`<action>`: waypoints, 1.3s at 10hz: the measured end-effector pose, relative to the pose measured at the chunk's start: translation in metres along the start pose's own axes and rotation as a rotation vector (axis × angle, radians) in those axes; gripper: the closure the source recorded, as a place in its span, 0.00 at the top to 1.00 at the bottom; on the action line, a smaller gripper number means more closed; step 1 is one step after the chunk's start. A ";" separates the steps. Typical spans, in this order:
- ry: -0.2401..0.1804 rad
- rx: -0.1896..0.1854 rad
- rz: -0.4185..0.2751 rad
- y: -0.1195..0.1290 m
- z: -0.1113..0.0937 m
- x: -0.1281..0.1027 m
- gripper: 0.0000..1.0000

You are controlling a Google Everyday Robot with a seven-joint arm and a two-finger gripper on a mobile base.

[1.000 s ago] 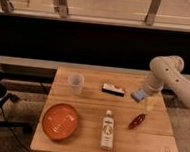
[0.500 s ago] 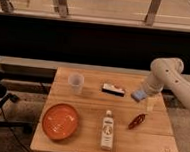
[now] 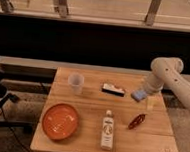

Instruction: Place the white sponge in the ceramic cup

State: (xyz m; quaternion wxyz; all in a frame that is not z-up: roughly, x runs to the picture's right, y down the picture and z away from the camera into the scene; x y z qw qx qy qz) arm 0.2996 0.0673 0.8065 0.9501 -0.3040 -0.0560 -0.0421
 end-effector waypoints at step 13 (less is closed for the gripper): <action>-0.037 -0.018 -0.031 -0.018 0.030 0.017 1.00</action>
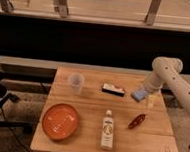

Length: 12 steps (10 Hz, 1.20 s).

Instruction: Place the white sponge in the ceramic cup

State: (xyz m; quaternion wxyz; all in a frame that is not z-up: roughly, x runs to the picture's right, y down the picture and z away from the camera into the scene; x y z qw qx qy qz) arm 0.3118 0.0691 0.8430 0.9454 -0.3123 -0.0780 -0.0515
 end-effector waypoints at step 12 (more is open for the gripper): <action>-0.022 0.013 0.014 -0.016 0.034 0.021 1.00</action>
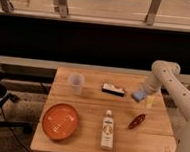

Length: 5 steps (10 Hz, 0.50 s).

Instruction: Place the white sponge in the ceramic cup

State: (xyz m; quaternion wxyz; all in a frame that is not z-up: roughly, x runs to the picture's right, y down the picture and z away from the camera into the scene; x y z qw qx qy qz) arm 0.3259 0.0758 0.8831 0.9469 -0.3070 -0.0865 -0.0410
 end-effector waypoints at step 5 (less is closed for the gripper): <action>-0.019 0.007 0.012 -0.004 0.016 0.010 1.00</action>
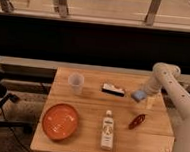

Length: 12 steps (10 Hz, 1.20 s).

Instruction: Place the white sponge in the ceramic cup

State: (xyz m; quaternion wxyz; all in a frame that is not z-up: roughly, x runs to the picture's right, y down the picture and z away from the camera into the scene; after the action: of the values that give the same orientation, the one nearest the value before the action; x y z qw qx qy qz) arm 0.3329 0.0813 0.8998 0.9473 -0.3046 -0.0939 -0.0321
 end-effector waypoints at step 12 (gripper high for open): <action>-0.041 -0.004 0.015 -0.003 0.033 0.023 1.00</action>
State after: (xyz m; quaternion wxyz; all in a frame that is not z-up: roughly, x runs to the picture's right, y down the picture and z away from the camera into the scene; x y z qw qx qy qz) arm 0.3496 0.0979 0.9324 0.9448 -0.3076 -0.1108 -0.0187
